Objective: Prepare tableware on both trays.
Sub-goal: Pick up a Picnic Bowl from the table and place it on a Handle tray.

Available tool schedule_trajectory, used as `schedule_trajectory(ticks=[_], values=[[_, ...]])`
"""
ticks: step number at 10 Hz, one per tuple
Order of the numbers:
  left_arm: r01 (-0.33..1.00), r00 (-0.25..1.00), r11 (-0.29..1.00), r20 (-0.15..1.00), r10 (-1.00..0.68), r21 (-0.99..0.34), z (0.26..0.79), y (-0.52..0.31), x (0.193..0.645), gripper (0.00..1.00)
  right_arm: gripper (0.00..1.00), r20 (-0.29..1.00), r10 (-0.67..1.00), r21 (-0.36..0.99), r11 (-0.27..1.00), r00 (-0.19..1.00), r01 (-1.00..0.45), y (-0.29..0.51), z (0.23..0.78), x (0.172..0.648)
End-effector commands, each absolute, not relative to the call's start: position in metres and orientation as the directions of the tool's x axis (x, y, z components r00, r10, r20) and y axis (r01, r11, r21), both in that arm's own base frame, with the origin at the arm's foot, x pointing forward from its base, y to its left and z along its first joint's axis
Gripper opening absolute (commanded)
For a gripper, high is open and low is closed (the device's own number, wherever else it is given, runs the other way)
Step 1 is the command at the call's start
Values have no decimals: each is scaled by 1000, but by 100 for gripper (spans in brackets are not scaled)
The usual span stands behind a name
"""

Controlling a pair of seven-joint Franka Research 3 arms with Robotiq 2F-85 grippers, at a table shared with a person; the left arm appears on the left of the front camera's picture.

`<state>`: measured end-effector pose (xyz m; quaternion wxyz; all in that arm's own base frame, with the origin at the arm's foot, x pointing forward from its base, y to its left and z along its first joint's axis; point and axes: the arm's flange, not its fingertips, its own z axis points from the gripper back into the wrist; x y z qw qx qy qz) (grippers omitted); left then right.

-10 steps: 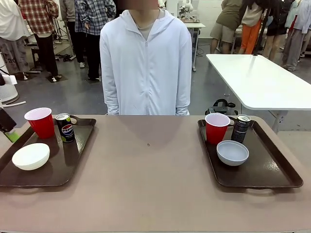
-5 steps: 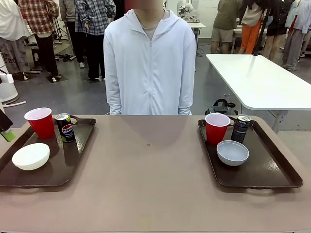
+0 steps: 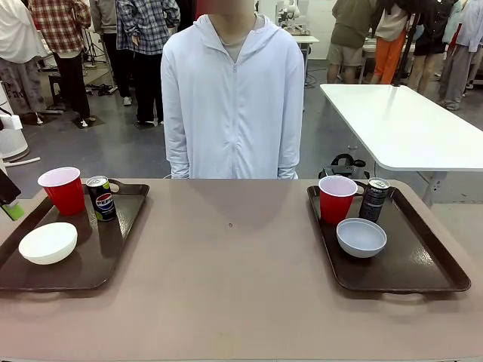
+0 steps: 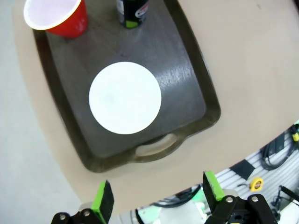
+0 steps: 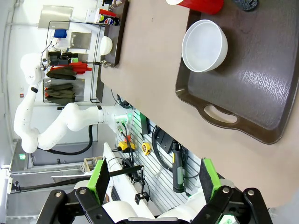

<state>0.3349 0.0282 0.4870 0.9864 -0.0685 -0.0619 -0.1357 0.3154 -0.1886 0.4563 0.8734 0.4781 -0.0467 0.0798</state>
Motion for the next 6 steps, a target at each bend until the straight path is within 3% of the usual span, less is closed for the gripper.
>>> schedule_trajectory(ticks=[1,2,4,6], values=[[281,954,950,145,-262,-133,485,28,336,100,100,166,83,839,511,983,-185,-187,458,316],[276,955,954,141,-259,-118,487,28,335,100,100,166,83,839,511,983,-185,-187,458,316],[275,960,874,170,-224,-400,516,53,363,100,100,166,83,839,511,983,-185,-187,458,316],[244,970,716,161,-183,-655,524,108,392,100,100,166,83,839,511,983,-185,-187,458,316]])
